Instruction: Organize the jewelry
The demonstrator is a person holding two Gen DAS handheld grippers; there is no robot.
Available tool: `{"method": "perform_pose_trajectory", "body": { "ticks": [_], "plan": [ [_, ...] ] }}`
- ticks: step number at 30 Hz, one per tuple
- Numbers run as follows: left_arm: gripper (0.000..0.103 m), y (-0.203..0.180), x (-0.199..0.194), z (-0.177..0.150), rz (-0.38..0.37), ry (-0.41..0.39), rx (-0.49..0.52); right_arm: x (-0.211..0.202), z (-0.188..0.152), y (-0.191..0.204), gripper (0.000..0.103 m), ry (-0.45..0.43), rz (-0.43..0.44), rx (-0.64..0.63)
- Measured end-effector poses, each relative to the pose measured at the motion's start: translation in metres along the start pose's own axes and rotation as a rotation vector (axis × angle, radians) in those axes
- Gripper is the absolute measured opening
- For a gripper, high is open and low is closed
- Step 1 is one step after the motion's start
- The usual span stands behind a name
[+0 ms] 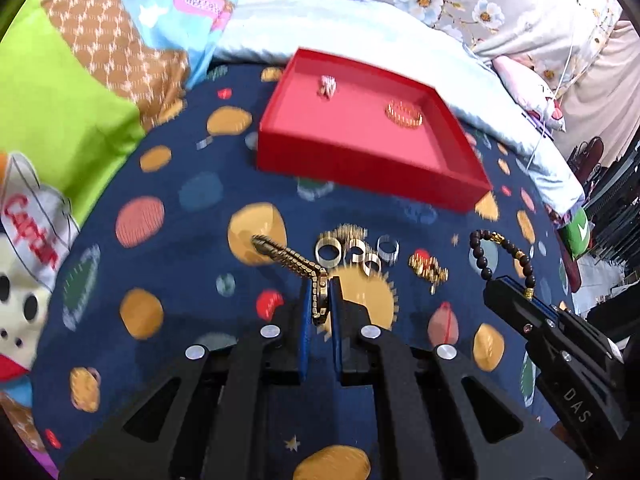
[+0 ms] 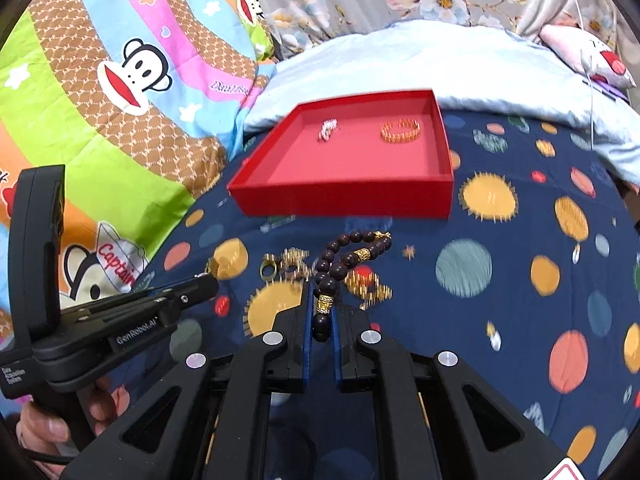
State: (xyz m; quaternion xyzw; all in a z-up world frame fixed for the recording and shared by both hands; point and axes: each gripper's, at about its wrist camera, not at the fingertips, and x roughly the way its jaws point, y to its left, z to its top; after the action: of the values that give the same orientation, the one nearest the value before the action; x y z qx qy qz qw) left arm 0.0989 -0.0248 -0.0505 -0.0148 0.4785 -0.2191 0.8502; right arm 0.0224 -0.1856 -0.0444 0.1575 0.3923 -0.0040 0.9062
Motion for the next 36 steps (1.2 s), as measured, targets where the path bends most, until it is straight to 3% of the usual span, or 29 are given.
{"method": "perform_pose_trajectory", "body": {
  "ticks": [18,25,36],
  "plan": [
    [0.008,-0.027,-0.001,0.109,0.016,-0.17,0.089,0.026,0.096,-0.028,0.007,-0.102,-0.007,-0.001],
    [0.008,-0.034,0.022,0.149,0.001,-0.186,0.095,0.06,0.127,-0.048,0.007,-0.078,0.013,0.038],
    [0.008,-0.033,0.071,0.172,0.017,-0.141,0.088,0.111,0.133,-0.05,0.007,-0.008,0.012,0.028]
  ]
}}
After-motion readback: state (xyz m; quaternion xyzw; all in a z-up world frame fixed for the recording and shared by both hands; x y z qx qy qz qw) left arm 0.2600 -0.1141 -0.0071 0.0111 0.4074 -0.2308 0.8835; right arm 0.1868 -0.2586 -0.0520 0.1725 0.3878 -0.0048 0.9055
